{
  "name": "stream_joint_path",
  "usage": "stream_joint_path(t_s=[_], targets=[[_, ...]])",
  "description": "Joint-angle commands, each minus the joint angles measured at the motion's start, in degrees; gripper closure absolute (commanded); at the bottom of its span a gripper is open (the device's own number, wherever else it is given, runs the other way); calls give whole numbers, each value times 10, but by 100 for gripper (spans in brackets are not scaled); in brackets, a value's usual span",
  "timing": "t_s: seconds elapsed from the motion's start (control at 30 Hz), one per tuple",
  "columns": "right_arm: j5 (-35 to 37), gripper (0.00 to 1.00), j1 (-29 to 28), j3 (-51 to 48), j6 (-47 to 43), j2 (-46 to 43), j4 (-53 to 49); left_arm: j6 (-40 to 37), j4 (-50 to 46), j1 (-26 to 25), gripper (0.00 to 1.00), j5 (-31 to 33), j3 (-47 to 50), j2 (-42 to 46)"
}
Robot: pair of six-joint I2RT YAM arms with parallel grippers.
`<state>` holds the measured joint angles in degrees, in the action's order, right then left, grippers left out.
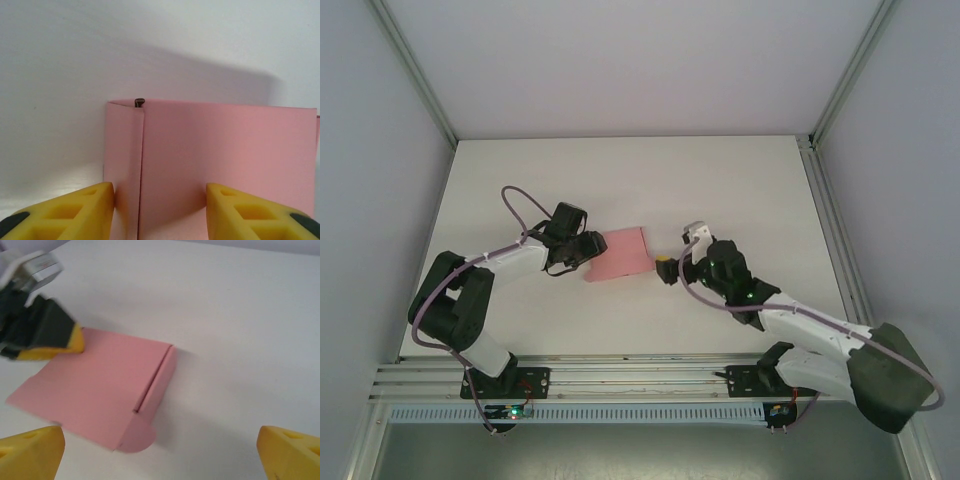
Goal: Assemble paper box
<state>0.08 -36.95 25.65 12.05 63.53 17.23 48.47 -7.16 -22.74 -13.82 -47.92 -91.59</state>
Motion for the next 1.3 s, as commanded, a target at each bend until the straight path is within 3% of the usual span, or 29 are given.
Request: stream_joint_path(t_s=[0.0, 0.13, 0.33, 0.47, 0.63, 0.77, 0.8, 1.07, 1.13, 1.2, 1.27], targets=[[-37, 2, 11, 84, 58, 80, -31, -20, -7, 5, 51, -17, 27, -32], [-122, 2, 32, 180, 65, 224, -76, -26, -10, 5, 52, -19, 24, -29], [-257, 20, 65, 217, 105, 356, -29, -34, -15, 5, 51, -16, 24, -24], [-247, 29, 67, 214, 97, 374, -49, -30, -3, 6, 51, -41, 22, -37], [-209, 56, 70, 201, 95, 403, -71, -32, 7, 7, 52, -50, 20, -48], [-186, 64, 72, 183, 111, 423, -45, -44, 9, 10, 56, -58, 17, -55], [-198, 64, 72, 180, 114, 427, -34, -50, 9, 10, 61, -60, 18, -55], [-252, 44, 97, 167, 133, 346, -3, -92, 52, 16, 66, -75, 59, -25], [-281, 33, 112, 165, 143, 327, -3, -92, 105, 27, 67, -109, 88, -18], [-306, 28, 120, 165, 143, 310, -7, -79, 181, 43, 67, -152, 126, -11], [-322, 15, 123, 170, 135, 298, -22, -65, 235, 57, 67, -185, 150, -12]])
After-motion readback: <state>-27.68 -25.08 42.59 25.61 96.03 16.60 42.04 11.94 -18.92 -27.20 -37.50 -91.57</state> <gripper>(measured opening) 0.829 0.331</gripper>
